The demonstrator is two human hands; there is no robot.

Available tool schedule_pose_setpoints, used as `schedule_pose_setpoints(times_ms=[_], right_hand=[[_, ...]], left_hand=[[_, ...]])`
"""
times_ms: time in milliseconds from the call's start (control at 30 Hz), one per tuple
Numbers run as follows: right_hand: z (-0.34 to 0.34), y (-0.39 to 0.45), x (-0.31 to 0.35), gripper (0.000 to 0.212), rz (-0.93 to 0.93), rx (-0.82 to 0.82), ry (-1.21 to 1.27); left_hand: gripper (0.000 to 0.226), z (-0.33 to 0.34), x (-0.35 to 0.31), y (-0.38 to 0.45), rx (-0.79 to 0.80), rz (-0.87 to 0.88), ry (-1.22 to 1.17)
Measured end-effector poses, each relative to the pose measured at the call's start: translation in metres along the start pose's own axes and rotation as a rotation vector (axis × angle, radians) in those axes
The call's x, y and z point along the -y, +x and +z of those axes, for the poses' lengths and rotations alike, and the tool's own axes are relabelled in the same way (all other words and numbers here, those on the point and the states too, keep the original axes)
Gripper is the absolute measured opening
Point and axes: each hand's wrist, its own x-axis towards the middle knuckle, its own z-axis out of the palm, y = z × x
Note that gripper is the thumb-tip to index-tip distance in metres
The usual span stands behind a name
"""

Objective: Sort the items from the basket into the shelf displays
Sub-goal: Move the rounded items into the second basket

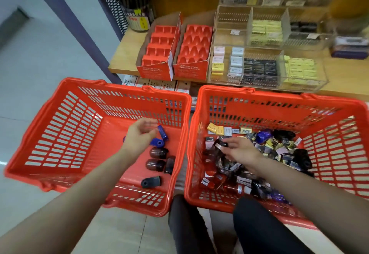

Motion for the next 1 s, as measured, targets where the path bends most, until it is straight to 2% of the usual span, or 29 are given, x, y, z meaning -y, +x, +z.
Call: schedule_pose_setpoints(times_ms=[67, 167, 267, 333, 400, 467, 500, 567, 600, 633, 733, 833, 1000], right_hand=[[-0.010, -0.016, 0.016, 0.030, -0.005, 0.018, 0.136], [-0.023, -0.033, 0.036, 0.031, -0.023, 0.068, 0.364], [-0.033, -0.037, 0.041, 0.030, -0.065, 0.133, 0.497], [-0.040, -0.035, 0.040, 0.031, -0.085, 0.193, 0.565], [-0.046, -0.028, 0.036, 0.034, -0.117, 0.243, 0.607], [-0.049, -0.014, 0.028, 0.037, -0.125, 0.208, 0.563], [-0.049, -0.005, 0.021, 0.036, -0.141, 0.130, 0.404], [-0.045, 0.013, 0.004, 0.029, -0.250, -0.074, -0.265], [-0.039, 0.021, -0.006, 0.030, -0.344, -0.082, -0.558], [-0.030, 0.028, -0.016, 0.032, -0.430, -0.049, -0.747], [0.005, 0.047, -0.038, 0.041, -0.535, -0.009, -1.069], [0.026, 0.070, -0.054, 0.059, -0.490, -0.009, -1.398], [0.023, 0.082, -0.062, 0.057, -0.501, -0.096, -1.532]], left_hand=[[0.024, 0.015, -0.045, -0.014, 0.040, 0.152, -0.090], [0.023, 0.055, -0.095, -0.036, 0.279, 0.253, -0.103], [0.049, 0.096, -0.109, -0.045, 0.562, 0.150, 0.130], [0.054, 0.113, -0.106, -0.045, 0.687, 0.022, 0.159], [0.044, 0.124, -0.098, -0.041, 0.694, -0.073, 0.047], [0.035, 0.131, -0.089, -0.031, 0.586, -0.072, 0.011], [0.032, 0.134, -0.084, -0.026, 0.524, -0.066, 0.014], [0.026, 0.144, -0.080, -0.017, 0.465, -0.072, 0.010], [0.025, 0.150, -0.079, -0.014, 0.462, -0.085, 0.008], [0.026, 0.157, -0.078, -0.011, 0.458, -0.109, 0.018], [0.034, 0.172, -0.068, -0.006, 0.456, -0.182, 0.057], [0.037, 0.178, -0.051, -0.004, 0.452, -0.267, 0.037], [0.045, 0.176, -0.044, -0.001, 0.389, -0.263, -0.051]])
